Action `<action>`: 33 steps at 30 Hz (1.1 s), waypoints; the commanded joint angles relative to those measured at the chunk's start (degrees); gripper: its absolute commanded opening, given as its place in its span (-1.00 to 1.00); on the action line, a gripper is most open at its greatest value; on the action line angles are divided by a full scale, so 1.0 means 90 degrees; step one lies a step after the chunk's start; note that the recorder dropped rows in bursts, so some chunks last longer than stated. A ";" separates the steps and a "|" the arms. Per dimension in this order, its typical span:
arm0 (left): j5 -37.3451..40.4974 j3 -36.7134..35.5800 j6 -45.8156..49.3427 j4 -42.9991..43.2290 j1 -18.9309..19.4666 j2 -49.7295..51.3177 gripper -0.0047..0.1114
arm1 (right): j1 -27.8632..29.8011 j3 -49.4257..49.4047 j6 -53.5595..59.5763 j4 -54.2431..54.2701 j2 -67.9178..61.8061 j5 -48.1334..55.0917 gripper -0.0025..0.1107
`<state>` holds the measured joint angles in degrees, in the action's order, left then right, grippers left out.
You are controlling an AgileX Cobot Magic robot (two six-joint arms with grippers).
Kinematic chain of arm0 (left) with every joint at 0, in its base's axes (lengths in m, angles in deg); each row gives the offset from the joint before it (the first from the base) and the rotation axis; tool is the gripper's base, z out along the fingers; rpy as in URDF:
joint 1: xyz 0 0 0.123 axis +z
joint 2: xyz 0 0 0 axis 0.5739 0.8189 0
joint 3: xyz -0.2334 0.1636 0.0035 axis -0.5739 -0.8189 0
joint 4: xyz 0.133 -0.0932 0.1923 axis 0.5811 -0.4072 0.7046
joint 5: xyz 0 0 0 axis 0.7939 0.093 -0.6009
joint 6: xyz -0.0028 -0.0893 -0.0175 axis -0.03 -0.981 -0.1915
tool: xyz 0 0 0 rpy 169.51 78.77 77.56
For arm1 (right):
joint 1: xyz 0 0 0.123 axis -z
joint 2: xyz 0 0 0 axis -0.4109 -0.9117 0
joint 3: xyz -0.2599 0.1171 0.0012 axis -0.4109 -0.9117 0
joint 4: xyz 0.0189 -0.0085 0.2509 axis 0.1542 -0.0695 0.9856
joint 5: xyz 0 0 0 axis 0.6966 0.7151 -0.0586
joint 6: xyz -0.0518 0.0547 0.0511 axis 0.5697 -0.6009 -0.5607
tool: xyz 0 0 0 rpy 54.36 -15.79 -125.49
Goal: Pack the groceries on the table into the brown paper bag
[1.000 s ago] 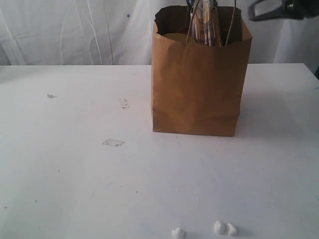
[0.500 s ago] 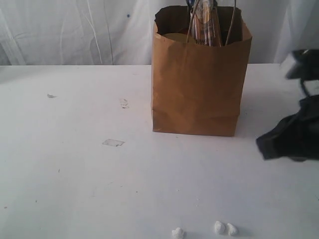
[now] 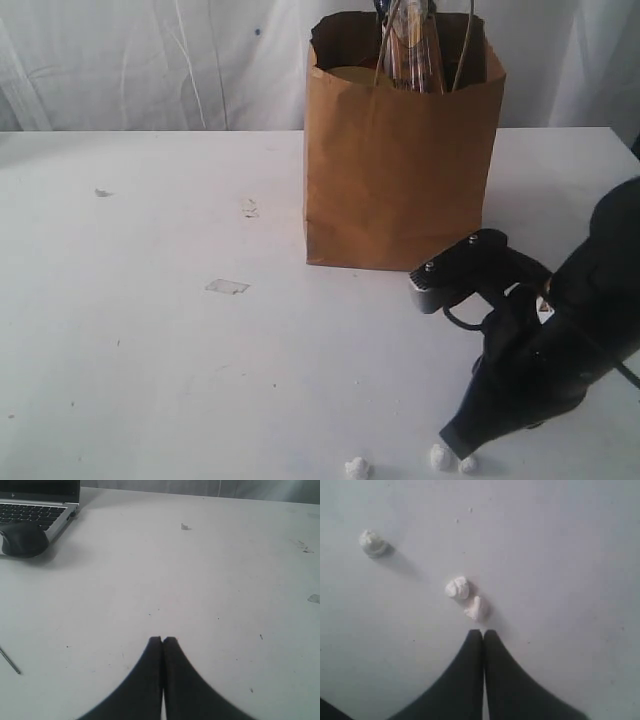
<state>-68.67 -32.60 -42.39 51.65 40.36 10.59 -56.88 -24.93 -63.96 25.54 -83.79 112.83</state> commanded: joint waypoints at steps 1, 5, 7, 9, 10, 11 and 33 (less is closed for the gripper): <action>0.0024 -0.0013 -0.0005 -0.0035 -0.0034 -0.0021 -0.92 | -0.0036 -0.0034 0.0244 -0.0113 -0.0416 -0.0270 -0.91; 0.0024 -0.0013 -0.0005 -0.0035 -0.0034 -0.0021 -0.92 | -0.0036 -0.0034 0.0264 0.0072 -0.1280 -0.0153 -0.52; 0.0024 -0.0013 -0.0005 -0.0035 -0.0034 -0.0021 -0.92 | -0.0036 -0.0022 0.0250 0.0132 -0.1502 -0.0259 -0.42; 0.0024 -0.0013 -0.0005 -0.0035 -0.0034 -0.0021 -0.92 | -0.0036 -0.0022 0.0250 0.0132 -0.1603 -0.0390 -0.42; 0.0024 -0.0013 -0.0005 -0.0035 -0.0034 -0.0021 -0.92 | -0.0036 -0.0022 0.0250 0.0132 -0.1604 -0.0522 -0.42; 0.0024 -0.0013 -0.0005 -0.0035 -0.0034 -0.0021 -0.92 | -0.0036 -0.0022 0.0238 0.0132 -0.1604 -0.0700 -0.42; 0.0024 -0.0013 -0.0005 -0.0035 -0.0034 -0.0021 -0.92 | -0.0036 -0.0009 0.0238 0.0463 -0.1984 -0.0599 -0.47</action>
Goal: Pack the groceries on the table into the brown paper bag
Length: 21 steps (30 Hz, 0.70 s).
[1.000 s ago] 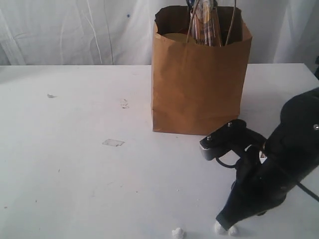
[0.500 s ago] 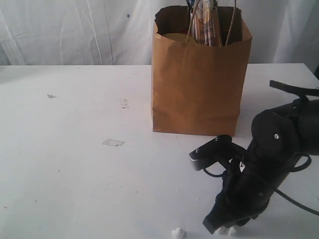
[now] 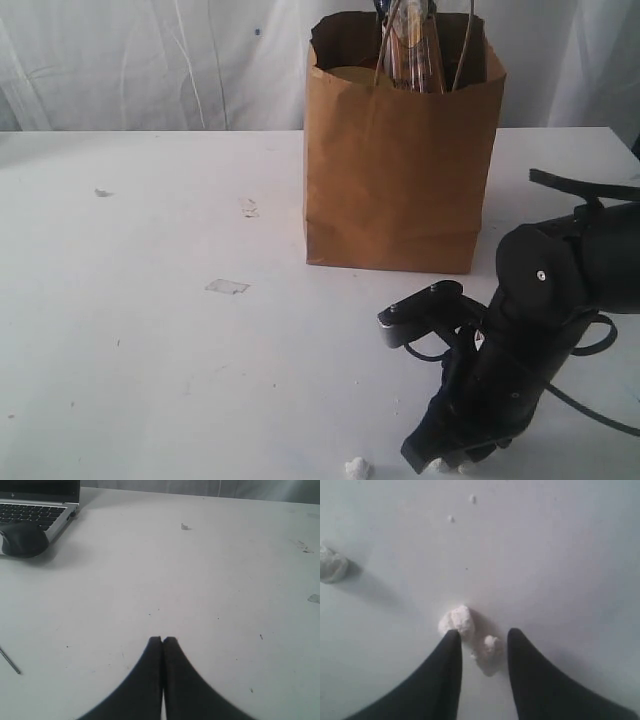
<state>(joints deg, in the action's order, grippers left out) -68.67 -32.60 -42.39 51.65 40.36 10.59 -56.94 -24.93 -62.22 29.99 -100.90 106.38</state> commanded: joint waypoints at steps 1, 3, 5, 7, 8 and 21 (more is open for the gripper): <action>0.0024 -0.0013 -0.0005 -0.0035 -0.0034 -0.0021 -0.92 | -0.0029 0.0005 0.0044 -0.0043 -0.0083 0.0148 -0.51; 0.0024 -0.0013 -0.0005 -0.0035 -0.0034 -0.0021 -0.92 | -0.0029 0.0076 0.0044 -0.0043 -0.0083 0.0245 -0.62; 0.0024 -0.0013 -0.0005 -0.0035 -0.0034 -0.0021 -0.92 | -0.0029 0.0164 0.0044 -0.0067 -0.0083 0.0341 -0.75; 0.0024 -0.0013 -0.0005 -0.0035 -0.0034 -0.0021 -0.92 | -0.0029 0.0230 0.0044 -0.0109 -0.0083 0.0413 -0.86; 0.0024 -0.0013 -0.0005 -0.0035 -0.0034 -0.0021 -0.92 | -0.0029 0.0258 0.0044 -0.0121 -0.0071 0.0414 -0.91; 0.0024 -0.0013 -0.0005 -0.0035 -0.0034 -0.0021 -0.92 | -0.0029 0.0280 -0.0336 -0.0201 0.0068 -0.0243 -0.96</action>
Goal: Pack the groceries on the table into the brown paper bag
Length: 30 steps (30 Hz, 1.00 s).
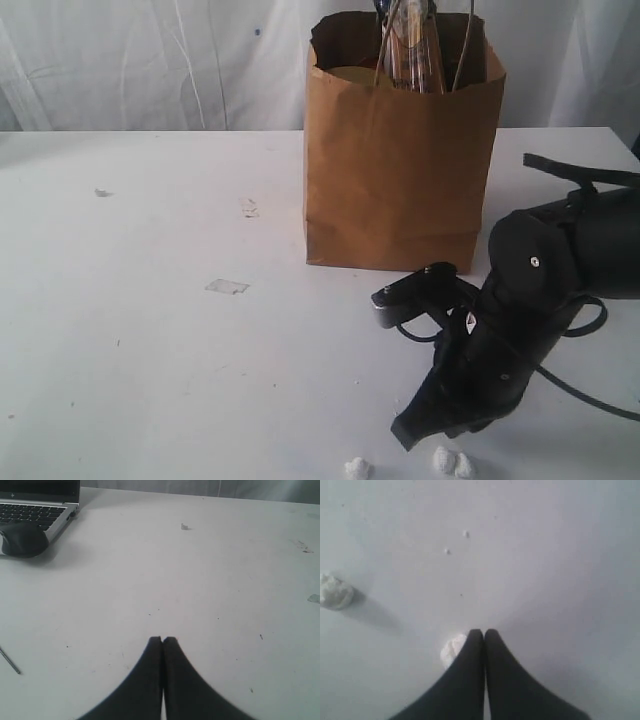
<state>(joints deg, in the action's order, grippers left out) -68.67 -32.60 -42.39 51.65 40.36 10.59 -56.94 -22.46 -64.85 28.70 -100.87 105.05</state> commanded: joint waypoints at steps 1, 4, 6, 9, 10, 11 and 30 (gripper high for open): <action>0.0024 -0.0013 -0.0005 -0.0035 -0.0034 -0.0021 -0.92 | -0.0029 -0.0006 -0.0044 -0.0059 0.0065 -0.0035 -0.96; 0.0024 -0.0013 -0.0005 -0.0035 -0.0034 -0.0021 -0.92 | -0.0029 -0.0056 -0.0044 -0.0059 0.0065 0.0335 -0.96; 0.0024 -0.0013 -0.0005 -0.0035 -0.0034 -0.0021 -0.92 | -0.0029 -0.0066 -0.0044 -0.0059 0.0065 0.0575 -0.96; 0.0024 -0.0013 -0.0005 -0.0035 -0.0034 -0.0021 -0.92 | -0.0029 -0.0066 0.0010 -0.0059 0.0065 0.0972 -0.95; 0.0024 -0.0013 -0.0005 -0.0035 -0.0034 -0.0021 -0.92 | -0.0029 -0.0070 0.0035 -0.0059 0.0065 0.1082 -0.93; 0.0024 -0.0013 -0.0005 -0.0035 -0.0034 -0.0021 -0.92 | -0.0029 -0.0070 0.0035 -0.0059 0.0065 0.1215 -0.90; 0.0024 -0.0013 -0.0005 -0.0035 -0.0034 -0.0021 -0.92 | -0.0029 -0.0070 0.0195 0.0369 -0.0252 0.0840 -0.43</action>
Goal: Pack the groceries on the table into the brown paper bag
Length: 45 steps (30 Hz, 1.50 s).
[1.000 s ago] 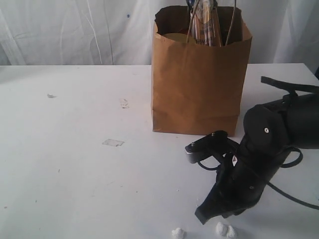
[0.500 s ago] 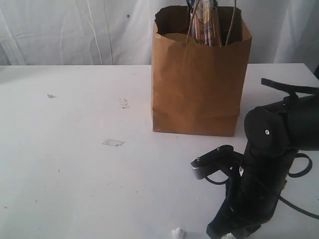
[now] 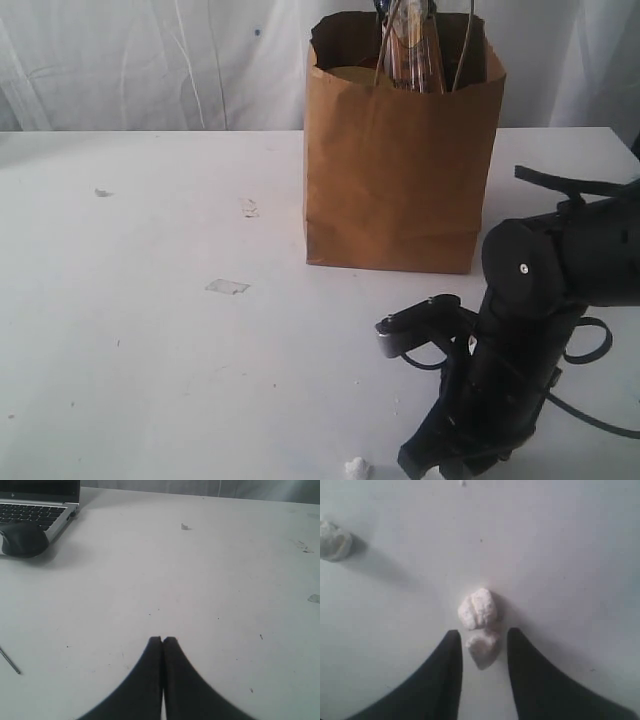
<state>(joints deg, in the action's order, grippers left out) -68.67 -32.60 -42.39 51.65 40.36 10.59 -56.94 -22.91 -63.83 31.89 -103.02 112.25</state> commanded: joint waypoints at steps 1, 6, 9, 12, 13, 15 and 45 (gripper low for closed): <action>0.0024 -0.0013 -0.0005 -0.0035 -0.0034 -0.0021 -0.92 | -0.0029 -0.0020 0.0082 0.0015 -0.0014 0.0040 -0.43; 0.0024 -0.0013 -0.0005 -0.0035 -0.0034 -0.0021 -0.92 | -0.0029 -0.0020 0.0082 -0.0134 -0.0012 0.0040 -0.43; 0.0024 -0.0013 -0.0005 -0.0035 -0.0034 -0.0021 -0.92 | -0.0029 -0.0020 0.0082 -0.0142 -0.0012 0.0040 -0.43; 0.0024 -0.0013 -0.0005 -0.0035 -0.0034 -0.0021 -0.92 | -0.0029 -0.0020 0.0082 -0.0142 -0.0012 0.0040 -0.43; 0.0024 -0.0013 -0.0005 -0.0035 -0.0034 -0.0021 -0.92 | -0.0029 -0.0020 0.0082 -0.0142 -0.0012 0.0040 -0.43; 0.0024 -0.0013 -0.0005 -0.0035 -0.0034 -0.0021 -0.92 | -0.0029 -0.0020 0.0082 -0.0129 -0.0012 0.0063 -0.43; 0.0024 -0.0013 -0.0005 -0.0035 -0.0034 -0.0021 -0.92 | -0.0029 -0.0023 0.0210 -0.0272 0.1151 0.0580 -0.96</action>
<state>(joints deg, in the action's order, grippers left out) -68.67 -32.60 -42.39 51.65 40.36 10.59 -56.94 -23.27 -62.74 30.25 -97.23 116.31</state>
